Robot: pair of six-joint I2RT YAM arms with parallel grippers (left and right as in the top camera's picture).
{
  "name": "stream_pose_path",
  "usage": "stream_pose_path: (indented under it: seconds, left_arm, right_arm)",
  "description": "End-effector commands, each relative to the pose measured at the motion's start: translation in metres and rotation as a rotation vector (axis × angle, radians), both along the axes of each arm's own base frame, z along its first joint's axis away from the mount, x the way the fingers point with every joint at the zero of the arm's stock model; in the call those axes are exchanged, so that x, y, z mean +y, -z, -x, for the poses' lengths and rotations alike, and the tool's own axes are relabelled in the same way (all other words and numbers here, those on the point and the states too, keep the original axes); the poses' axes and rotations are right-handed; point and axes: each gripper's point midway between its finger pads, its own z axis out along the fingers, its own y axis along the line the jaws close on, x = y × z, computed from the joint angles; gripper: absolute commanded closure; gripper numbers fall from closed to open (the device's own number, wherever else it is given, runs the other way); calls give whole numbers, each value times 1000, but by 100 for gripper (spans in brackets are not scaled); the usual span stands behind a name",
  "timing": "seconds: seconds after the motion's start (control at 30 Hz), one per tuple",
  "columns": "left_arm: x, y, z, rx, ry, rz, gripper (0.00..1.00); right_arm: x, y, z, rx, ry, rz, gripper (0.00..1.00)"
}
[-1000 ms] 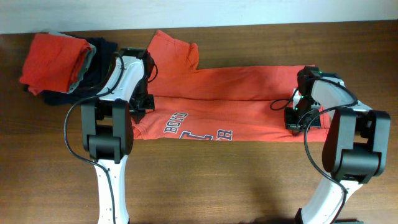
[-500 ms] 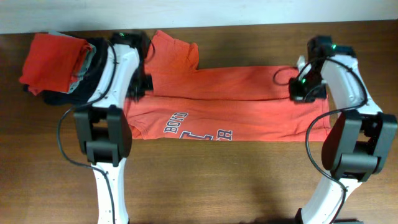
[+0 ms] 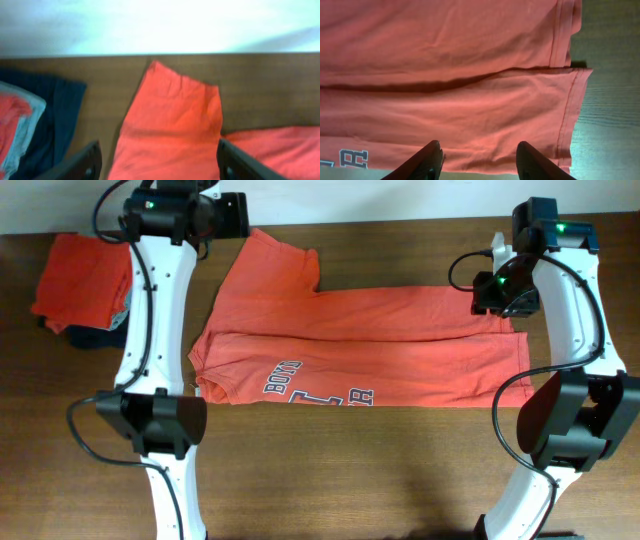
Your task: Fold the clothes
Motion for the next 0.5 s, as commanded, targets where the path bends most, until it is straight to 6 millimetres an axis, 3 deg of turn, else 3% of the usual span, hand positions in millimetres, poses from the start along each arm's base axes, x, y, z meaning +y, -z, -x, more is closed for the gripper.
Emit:
stream_pose_path:
  seconds: [0.0, 0.17, 0.3, 0.47]
  left_arm:
    - [-7, 32, -20, 9, 95, -44, 27]
    - [-9, 73, -50, 1, 150, -9, 22]
    - [-4, 116, -73, 6, 174, 58, 22]
    - [6, 155, -96, -18, 179, 81, 22]
  right_arm:
    - [-4, -7, -12, -54, 7, 3, 47]
    - [-6, -10, -25, -109, 7, 11, 47]
    - [-7, -10, -26, -113, 8, 14, 47]
    - [-7, -10, -25, -110, 8, 14, 47]
